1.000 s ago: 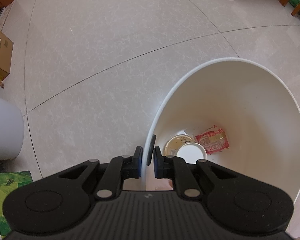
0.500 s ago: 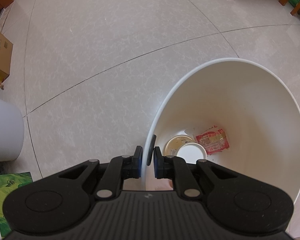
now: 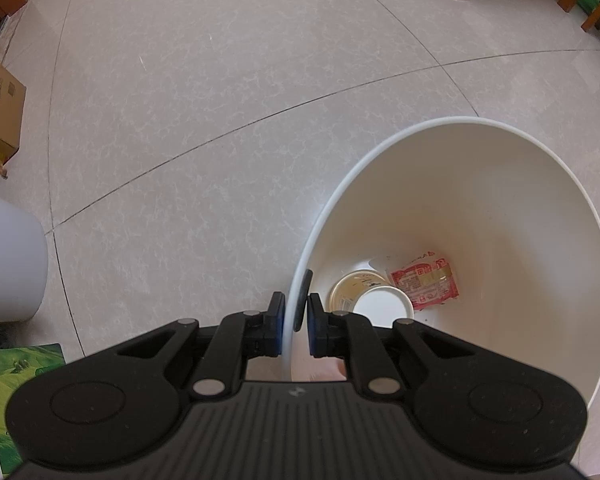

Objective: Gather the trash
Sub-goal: 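Lower the right gripper to the orange and grasp it, then carry the orange over the bin and release it with the right gripper, then lower the right gripper to the blue-and-white milk carton and grasp it, then carry the milk carton over the bin and release it with the right gripper, then lower the right gripper to the crumpled white paper and grasp it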

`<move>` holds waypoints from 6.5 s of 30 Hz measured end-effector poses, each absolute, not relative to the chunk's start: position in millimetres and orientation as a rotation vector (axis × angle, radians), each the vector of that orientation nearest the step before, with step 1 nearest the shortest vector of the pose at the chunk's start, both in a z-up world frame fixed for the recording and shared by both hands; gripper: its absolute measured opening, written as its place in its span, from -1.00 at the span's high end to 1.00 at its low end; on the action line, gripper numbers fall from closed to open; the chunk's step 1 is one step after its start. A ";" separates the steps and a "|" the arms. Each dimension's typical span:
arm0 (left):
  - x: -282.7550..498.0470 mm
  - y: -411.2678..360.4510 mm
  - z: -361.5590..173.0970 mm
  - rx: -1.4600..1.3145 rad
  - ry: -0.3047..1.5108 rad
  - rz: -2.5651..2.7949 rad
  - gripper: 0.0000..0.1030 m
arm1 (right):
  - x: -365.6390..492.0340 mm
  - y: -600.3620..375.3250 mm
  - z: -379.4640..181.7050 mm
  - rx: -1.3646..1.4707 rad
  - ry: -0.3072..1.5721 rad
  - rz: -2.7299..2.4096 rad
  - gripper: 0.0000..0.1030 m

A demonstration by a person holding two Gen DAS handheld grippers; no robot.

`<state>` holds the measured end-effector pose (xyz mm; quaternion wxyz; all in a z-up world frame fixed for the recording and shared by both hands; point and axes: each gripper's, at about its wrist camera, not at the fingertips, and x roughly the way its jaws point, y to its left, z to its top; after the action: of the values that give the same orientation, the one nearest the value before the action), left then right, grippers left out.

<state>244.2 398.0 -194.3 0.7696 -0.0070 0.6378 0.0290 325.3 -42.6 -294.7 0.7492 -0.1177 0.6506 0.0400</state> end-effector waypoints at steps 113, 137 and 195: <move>243.3 407.8 -190.2 -0.048 1.375 0.058 0.82 | 266.0 -14.0 -163.9 -0.146 1.343 0.234 -0.25; 243.2 408.5 -190.1 -0.044 1.373 0.061 0.82 | 208.7 142.5 -33.9 -0.264 1.130 0.746 -0.64; 244.4 401.6 -188.7 -0.022 1.373 0.078 0.79 | 328.2 15.3 -386.6 -0.394 1.244 0.394 -0.69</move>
<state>244.4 401.6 -188.7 0.7728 -0.0102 0.6335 0.0358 328.2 15.3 -386.6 0.7765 -0.1822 0.5751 0.1822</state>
